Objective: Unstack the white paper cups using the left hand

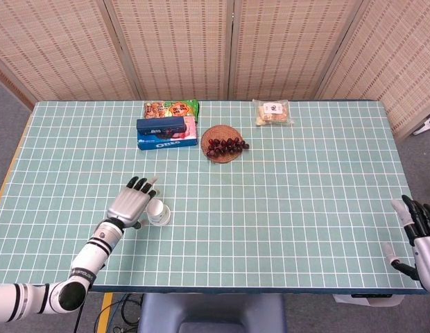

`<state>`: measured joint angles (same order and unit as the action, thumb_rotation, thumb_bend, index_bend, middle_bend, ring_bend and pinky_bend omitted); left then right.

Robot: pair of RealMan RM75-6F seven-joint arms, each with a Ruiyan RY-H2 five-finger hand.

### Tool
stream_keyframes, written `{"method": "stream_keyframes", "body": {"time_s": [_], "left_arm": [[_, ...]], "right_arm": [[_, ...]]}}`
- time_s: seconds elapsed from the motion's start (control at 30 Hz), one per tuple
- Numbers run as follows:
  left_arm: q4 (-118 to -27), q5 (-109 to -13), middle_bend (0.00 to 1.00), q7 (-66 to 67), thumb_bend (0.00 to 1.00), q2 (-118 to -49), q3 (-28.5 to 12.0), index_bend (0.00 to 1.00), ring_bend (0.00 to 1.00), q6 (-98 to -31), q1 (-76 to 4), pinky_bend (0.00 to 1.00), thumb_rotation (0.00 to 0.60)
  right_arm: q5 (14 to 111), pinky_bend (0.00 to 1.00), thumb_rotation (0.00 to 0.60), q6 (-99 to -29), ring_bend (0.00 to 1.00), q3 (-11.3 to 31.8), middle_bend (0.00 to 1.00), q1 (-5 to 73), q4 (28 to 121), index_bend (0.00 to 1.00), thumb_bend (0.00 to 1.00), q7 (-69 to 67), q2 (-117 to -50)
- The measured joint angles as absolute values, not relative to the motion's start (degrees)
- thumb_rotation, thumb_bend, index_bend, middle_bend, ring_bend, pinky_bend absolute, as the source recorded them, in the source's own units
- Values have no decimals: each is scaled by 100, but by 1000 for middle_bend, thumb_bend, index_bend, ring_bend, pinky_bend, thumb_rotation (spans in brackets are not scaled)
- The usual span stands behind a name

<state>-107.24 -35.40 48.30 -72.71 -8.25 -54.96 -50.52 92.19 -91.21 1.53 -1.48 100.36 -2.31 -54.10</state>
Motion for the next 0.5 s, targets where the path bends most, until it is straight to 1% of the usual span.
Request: {"method": "stream_keyframes", "body": {"time_s": [0.5], "left_arm": [[-10411,-3499,0,4423,295,-7375,-591,287,0,-5394,-5352,0,600]], "right_arm": [[9162,0,600,-9122,0,164,0,-149,10026,35,339,-271,-5382]]}}
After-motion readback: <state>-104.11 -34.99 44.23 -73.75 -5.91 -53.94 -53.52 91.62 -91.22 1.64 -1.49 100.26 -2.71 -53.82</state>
